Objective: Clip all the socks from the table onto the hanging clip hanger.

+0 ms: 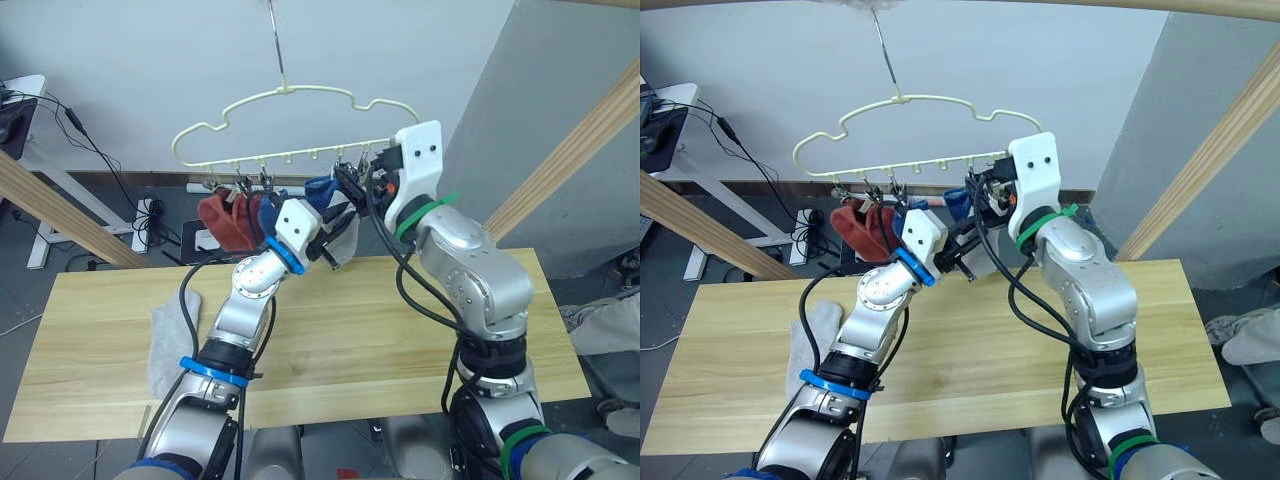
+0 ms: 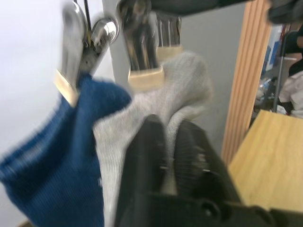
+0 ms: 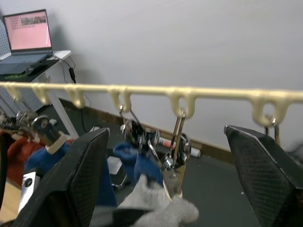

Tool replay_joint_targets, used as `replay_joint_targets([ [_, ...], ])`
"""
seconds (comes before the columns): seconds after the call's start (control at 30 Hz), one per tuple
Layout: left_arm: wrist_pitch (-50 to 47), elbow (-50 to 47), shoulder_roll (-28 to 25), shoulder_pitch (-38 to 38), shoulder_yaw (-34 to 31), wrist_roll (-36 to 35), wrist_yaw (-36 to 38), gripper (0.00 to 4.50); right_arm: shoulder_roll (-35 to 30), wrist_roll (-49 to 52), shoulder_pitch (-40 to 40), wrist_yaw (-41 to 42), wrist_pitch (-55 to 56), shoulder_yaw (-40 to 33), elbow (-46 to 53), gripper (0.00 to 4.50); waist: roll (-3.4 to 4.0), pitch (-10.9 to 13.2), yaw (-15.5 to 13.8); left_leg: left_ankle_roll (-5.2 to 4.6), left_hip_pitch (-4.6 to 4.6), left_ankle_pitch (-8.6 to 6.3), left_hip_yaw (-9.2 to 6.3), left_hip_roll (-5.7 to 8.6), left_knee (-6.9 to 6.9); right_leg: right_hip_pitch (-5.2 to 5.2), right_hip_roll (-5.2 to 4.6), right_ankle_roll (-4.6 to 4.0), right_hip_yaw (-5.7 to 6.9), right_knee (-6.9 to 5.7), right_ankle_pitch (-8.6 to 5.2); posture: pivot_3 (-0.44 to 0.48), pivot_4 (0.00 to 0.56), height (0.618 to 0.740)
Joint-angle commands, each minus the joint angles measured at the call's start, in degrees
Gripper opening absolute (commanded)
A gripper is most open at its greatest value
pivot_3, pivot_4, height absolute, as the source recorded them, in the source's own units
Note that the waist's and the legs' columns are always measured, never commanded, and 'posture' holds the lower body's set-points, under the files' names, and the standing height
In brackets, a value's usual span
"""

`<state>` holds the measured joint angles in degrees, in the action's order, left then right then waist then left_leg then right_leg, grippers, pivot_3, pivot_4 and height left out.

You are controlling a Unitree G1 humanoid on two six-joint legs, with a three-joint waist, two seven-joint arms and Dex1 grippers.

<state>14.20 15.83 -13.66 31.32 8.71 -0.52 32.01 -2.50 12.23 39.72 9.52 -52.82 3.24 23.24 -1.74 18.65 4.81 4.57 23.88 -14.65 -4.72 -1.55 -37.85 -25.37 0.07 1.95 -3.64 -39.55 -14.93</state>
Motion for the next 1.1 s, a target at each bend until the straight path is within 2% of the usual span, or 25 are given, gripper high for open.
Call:
replay_joint_targets([
  [0.03, -2.4, -3.8, 0.2, -0.9, 0.5, -2.5, 2.3, 1.83, -1.8, 2.4, -0.9, 2.0, -1.6, -0.5, 5.3, 4.10, 0.00, 0.0, 0.0, 0.00, 0.00, 0.00, -0.01, -0.01, 0.00, 0.00, 0.00, 0.00, 0.00, 0.00, 0.00, -0.079, 0.313, 0.735],
  [0.1, -5.1, -6.2, -0.6, -1.9, 1.0, -4.3, 5.4, 2.43, -3.9, 3.4, -1.9, 3.6, -2.4, -0.2, 7.1, 4.10, 0.00, 0.0, 0.0, 0.00, 0.00, 0.00, 0.00, 0.00, -0.01, 0.00, 0.01, 0.00, -0.01, -0.01, 0.00, -0.080, 0.313, 0.735],
  [0.3, -15.9, -16.3, -5.0, -5.3, -0.4, -11.7, 12.8, 2.43, -8.9, 5.7, -5.7, 6.3, -1.9, -0.8, 12.9, 4.10, 0.00, 0.0, 0.1, 0.00, 0.00, 0.00, -0.01, -0.01, 0.01, 0.01, 0.01, 0.00, 0.00, 0.01, 0.00, -0.083, 0.316, 0.735],
  [0.47, -23.6, -22.2, -11.5, -5.2, -2.7, -17.5, 18.5, 2.43, -8.8, 3.3, -8.5, 1.8, -0.4, -2.4, 15.1, 4.10, 0.00, 0.0, 0.1, 0.00, -0.04, 0.01, -0.04, -0.06, -0.01, 0.02, 0.10, 0.02, -0.01, -0.01, -0.01, -0.082, 0.318, 0.735],
  [0.6, -31.6, -25.5, -15.6, -3.0, -5.6, -23.3, 21.5, 2.47, -7.9, 2.2, -7.8, -0.7, 0.4, -2.4, 12.7, 2.84, 0.00, 0.0, 0.1, 0.00, -0.04, 0.02, -0.01, -0.05, -0.03, 0.03, 0.12, 0.04, -0.06, 0.04, -0.02, -0.082, 0.320, 0.735],
  [0.9, -42.7, -25.8, -20.0, 3.0, -11.0, -31.9, 23.3, 2.47, -6.8, -0.7, -4.9, -3.6, 2.9, -1.4, 6.4, 2.84, 0.00, 0.0, 0.0, 0.00, -0.01, 0.01, 0.00, -0.07, 0.01, 0.02, 0.16, 0.03, -0.06, 0.10, -0.02, -0.064, 0.316, 0.735],
  [1.1, -50.6, -28.9, -22.9, 6.3, -11.8, -37.9, 25.2, 2.47, -6.3, -2.2, -3.4, -4.2, 5.0, -0.7, 2.7, 2.84, 0.01, 0.0, 0.0, 0.00, 0.01, 0.01, -0.02, -0.08, 0.04, 0.00, 0.15, 0.02, -0.04, 0.12, -0.01, -0.060, 0.315, 0.735],
])
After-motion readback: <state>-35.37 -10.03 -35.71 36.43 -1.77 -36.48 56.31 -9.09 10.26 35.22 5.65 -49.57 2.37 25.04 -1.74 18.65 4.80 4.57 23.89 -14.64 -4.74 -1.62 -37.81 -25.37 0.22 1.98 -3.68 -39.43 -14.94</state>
